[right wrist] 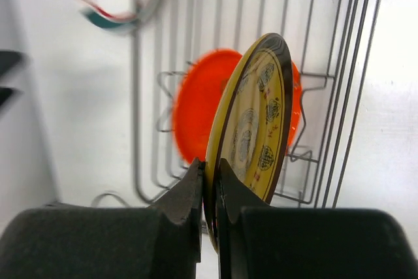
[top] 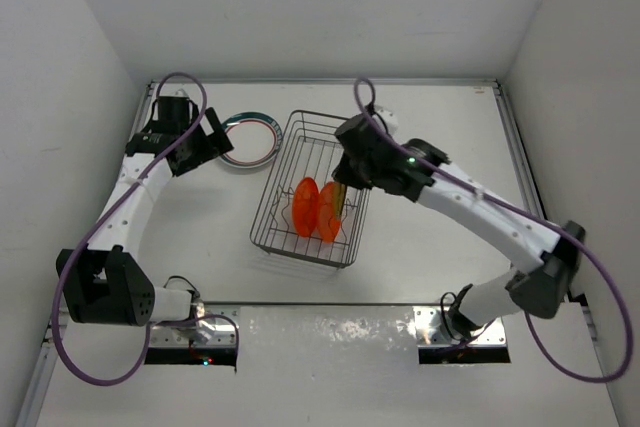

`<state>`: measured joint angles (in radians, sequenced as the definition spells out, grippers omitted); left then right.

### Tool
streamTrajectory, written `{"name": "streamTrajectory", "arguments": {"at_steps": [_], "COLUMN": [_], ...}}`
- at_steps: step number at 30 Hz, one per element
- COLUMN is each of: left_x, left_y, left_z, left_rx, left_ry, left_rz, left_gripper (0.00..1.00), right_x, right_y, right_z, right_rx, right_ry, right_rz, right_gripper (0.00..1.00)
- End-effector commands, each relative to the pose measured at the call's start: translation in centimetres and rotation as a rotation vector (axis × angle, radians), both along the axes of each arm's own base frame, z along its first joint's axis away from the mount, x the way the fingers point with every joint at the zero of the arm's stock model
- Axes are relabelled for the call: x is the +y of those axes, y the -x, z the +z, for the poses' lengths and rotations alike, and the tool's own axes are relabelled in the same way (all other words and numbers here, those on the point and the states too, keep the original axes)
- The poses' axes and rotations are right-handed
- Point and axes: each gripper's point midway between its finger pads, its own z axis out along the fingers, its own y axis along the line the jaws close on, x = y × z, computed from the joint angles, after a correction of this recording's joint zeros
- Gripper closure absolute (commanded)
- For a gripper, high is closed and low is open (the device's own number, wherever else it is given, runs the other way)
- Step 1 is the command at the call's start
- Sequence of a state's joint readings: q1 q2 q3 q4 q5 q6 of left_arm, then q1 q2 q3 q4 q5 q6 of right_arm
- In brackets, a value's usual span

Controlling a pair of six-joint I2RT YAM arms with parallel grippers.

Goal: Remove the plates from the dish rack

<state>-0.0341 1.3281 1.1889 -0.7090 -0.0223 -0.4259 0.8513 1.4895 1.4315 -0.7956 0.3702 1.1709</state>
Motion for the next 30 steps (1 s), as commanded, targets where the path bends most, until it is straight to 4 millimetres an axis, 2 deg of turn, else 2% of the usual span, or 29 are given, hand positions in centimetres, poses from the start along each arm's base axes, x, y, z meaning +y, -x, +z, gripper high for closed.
{"name": "streamTrajectory", "arguments": {"at_steps": [1, 4, 5, 7, 8, 10, 11, 13, 14, 15, 16, 17, 18, 21, 22, 24, 25, 26, 27, 28, 29, 30], "left_x": [-0.7, -1.9, -2.1, -2.5, -2.5, -2.2, -2.1, -1.9, -2.0, -2.0, -2.2, -2.2, -2.1, -2.2, -2.3, -2.1, -2.0, -2.0, -2.0, -1.8, -1.8, -1.7], "left_y": [0.0, -0.3, -0.8, -0.7, -0.8, -0.8, -0.7, -0.6, -0.4, -0.3, -0.1, 0.1, 0.3, 0.6, 0.7, 0.8, 0.9, 0.9, 0.8, 0.8, 0.8, 0.8], "left_z": [1.1, 1.7, 2.8, 3.0, 3.7, 4.4, 4.5, 4.5, 4.3, 4.1, 3.9, 3.7, 3.6, 3.4, 3.4, 3.5, 3.4, 3.4, 3.4, 3.3, 3.2, 3.3], "left_rx": [-0.037, -0.035, -0.057, -0.041, -0.049, -0.062, -0.063, -0.06, -0.051, -0.046, -0.037, -0.027, -0.021, -0.016, -0.012, -0.01, -0.004, -0.005, -0.006, -0.005, -0.005, -0.005], "left_ry": [-0.015, -0.039, -0.051, -0.09, -0.099, -0.12, -0.125, -0.137, -0.135, -0.134, -0.13, -0.134, -0.141, -0.148, -0.151, -0.161, -0.165, -0.17, -0.171, -0.175, -0.178, -0.182], "left_rz": [-0.041, -0.087, -0.097, -0.115, -0.115, -0.108, -0.105, -0.106, -0.111, -0.119, -0.129, -0.133, -0.136, -0.143, -0.147, -0.144, -0.141, -0.139, -0.137, -0.129, -0.127, -0.122], "left_gripper": [0.0, 0.0, 0.0, 0.0, 0.0, 0.0, 0.0, 0.0, 0.0, 0.0, 0.0, 0.0, 0.0, 0.0, 0.0, 0.0, 0.0, 0.0, 0.0, 0.0, 0.0, 0.0], "right_x": [-3.1, -7.4, -10.1, -13.0, -15.6, -19.3, -20.1, -21.3, -22.5, -22.9, -23.2, -23.5, -23.5, -23.3, -23.3, -22.7, -21.8, -20.8, -18.6, -17.5, -15.9, -12.8], "right_y": [-0.7, -2.5, -4.1, -5.5, -6.9, -8.5, -9.2, -10.7, -11.4, -12.1, -13.0, -13.3, -14.2, -15.8, -16.0, -16.8, -17.2, -17.5, -17.3, -17.2, -16.6, -15.2], "right_z": [5.5, 4.9, 4.0, 2.6, 0.6, -0.7, -2.8, -4.5, -5.4, -7.5, -8.1, -10.4, -11.9, -12.6, -12.3, -10.4, -9.4, -6.7, -5.2, -3.4, -2.1, -0.1], "right_rx": [-0.134, -0.122, -0.106, -0.052, 0.015, 0.064, 0.12, 0.149, 0.18, 0.228, 0.237, 0.299, 0.332, 0.332, 0.333, 0.296, 0.26, 0.19, 0.141, 0.092, 0.058, 0.007], "right_ry": [-0.048, 0.056, 0.125, 0.22, 0.314, 0.444, 0.488, 0.507, 0.52, 0.54, 0.539, 0.56, 0.553, 0.561, 0.564, 0.545, 0.517, 0.489, 0.484, 0.484, 0.471, 0.421], "right_rz": [-0.075, -0.148, -0.171, -0.187, -0.203, -0.23, -0.231, -0.231, -0.246, -0.242, -0.226, -0.216, -0.197, -0.176, -0.178, -0.177, -0.161, -0.151, -0.11, -0.1, -0.072, -0.03], "right_gripper": [0.96, 1.0, 1.0, 1.0, 1.0, 1.0, 0.99, 0.98, 0.96, 0.95, 0.93, 0.92, 0.89, 0.86, 0.73, 0.49, 0.4, 0.3, 0.27, 0.2, 0.2, 0.2]}}
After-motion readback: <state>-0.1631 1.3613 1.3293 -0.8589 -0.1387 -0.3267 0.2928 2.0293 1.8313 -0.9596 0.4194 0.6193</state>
